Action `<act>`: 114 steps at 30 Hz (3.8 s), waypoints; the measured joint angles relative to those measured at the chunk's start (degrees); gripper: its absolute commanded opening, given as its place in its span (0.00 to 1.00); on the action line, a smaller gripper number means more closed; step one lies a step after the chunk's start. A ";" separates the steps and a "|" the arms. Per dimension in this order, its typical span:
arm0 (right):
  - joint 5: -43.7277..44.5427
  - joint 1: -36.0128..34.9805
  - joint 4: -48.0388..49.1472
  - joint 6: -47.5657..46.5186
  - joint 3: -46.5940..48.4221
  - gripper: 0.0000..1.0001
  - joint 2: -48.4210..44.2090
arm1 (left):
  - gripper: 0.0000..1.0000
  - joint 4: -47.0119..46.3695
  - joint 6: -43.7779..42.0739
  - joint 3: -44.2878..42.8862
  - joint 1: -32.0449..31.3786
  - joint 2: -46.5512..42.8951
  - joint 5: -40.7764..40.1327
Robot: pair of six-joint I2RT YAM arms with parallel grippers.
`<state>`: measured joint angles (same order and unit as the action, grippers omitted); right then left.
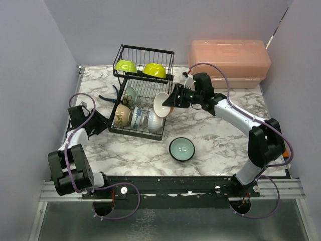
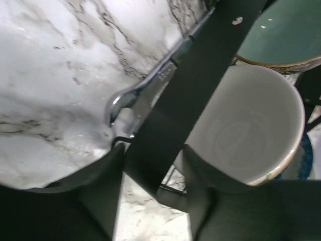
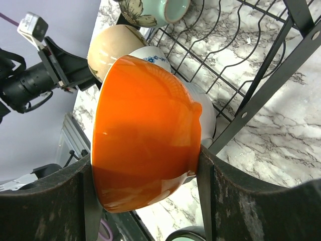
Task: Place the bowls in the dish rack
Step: Adjust the dish rack at the center of the board, then place the bowl in the dish rack.
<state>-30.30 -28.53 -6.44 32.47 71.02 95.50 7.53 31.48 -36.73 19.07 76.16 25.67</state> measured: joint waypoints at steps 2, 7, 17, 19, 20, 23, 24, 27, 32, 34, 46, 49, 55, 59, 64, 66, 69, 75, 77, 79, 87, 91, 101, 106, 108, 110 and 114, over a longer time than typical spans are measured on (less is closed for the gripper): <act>-0.09 0.00 -0.20 -0.20 0.85 0.00 0.37 | 0.29 -1.36 0.66 0.52 -0.07 0.68 2.23; -0.04 0.00 -0.72 -1.14 2.08 0.00 0.87 | 0.19 -6.16 0.57 2.89 0.09 0.33 5.40; 4.46 -0.04 -5.44 -3.54 5.70 0.00 2.62 | 0.15 -13.22 7.06 12.74 -6.97 -8.41 4.74; 6.14 -0.15 -6.05 -4.26 6.32 0.00 2.71 | 0.15 -13.16 9.18 14.80 -10.21 -11.23 4.50; 6.88 -0.17 -6.16 -4.52 6.43 0.00 2.71 | 0.15 -13.00 10.49 16.17 -12.17 -13.35 4.28; 8.92 -0.33 -6.49 -5.42 6.49 0.00 2.73 | 0.15 -12.22 13.64 18.67 -15.19 -17.66 4.28; 9.70 -0.35 -6.56 -5.64 6.49 0.00 2.75 | 0.15 -12.15 14.95 19.76 -15.91 -19.50 4.28; 11.58 -0.39 -6.56 -6.23 6.51 0.00 2.75 | 0.22 -12.11 17.27 20.83 -16.22 -21.42 4.26; 15.78 -0.39 -6.75 -7.50 6.71 0.00 2.75 | 0.46 -11.47 18.47 20.63 -16.22 -21.51 4.15; 17.64 -0.52 -6.78 -8.07 6.78 0.00 2.78 | 0.54 -10.45 18.34 20.11 -16.48 -21.49 4.09; 27.91 -5.33 -4.57 -10.93 9.57 0.00 7.87 | 0.78 3.82 6.05 6.19 -16.59 -21.29 -6.34; 31.23 -6.60 -3.21 -11.61 9.55 0.00 8.74 | 0.78 6.32 2.40 4.55 -16.59 -21.62 -9.11; 37.53 -8.55 -0.46 -12.66 9.51 0.00 10.23 | 0.79 9.77 -4.33 3.19 -16.59 -21.62 -13.57; 41.20 -9.44 1.31 -13.31 9.97 0.00 11.61 | 0.79 10.99 -6.16 3.19 -16.59 -21.53 -14.82; 43.21 -10.10 2.89 -14.16 13.35 0.00 15.19 | 0.79 11.41 -7.37 3.19 -16.59 -21.24 -15.28; 43.36 -10.14 3.39 -14.25 14.23 0.00 16.09 | 0.79 11.47 -7.61 3.19 -16.59 -21.07 -15.32; 43.30 -10.21 3.56 -14.43 15.28 0.00 17.07 | 0.79 11.45 -8.04 3.19 -16.59 -20.70 -15.47; 42.73 -10.27 3.85 -14.47 15.93 0.00 17.75 | 0.76 11.45 -8.41 3.19 -16.59 -20.04 -15.45; 42.32 -10.25 4.39 -14.47 15.52 0.00 17.66 | 0.74 11.43 -8.41 3.19 -16.59 -19.69 -15.43; 41.27 -10.25 5.95 -14.51 13.88 0.00 17.05 | 0.72 11.43 -8.41 3.19 -16.59 -19.37 -15.41; 38.12 -12.31 13.05 -15.56 3.08 0.00 13.40 | 0.70 11.17 -8.35 3.19 -16.59 -18.84 -14.86; 38.45 -13.25 13.62 -16.52 2.95 0.00 13.46 | 0.70 10.60 -8.22 3.19 -16.59 -18.36 -14.34; 44.11 -14.91 11.06 -18.56 7.52 0.00 17.35 | 0.70 10.54 -8.20 3.19 -16.59 -18.29 -14.12; 49.68 -16.57 11.13 -19.17 9.05 0.00 18.82 | 0.70 10.54 -8.17 3.19 -16.59 -18.29 -14.08; 51.89 -17.05 11.52 -19.50 9.09 0.00 19.10 | 0.70 10.54 -8.17 3.19 -16.59 -18.29 -14.08; 53.51 -17.73 12.17 -19.98 9.09 0.00 19.39 | 0.70 10.54 -8.17 3.19 -16.59 -18.29 -14.01; 55.15 -17.92 12.66 -20.65 9.81 0.00 20.33 | 0.70 10.54 -8.17 3.19 -16.59 -18.29 -13.88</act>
<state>24.84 -46.46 6.22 11.81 80.84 115.83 18.06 23.31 -33.54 2.48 57.87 11.79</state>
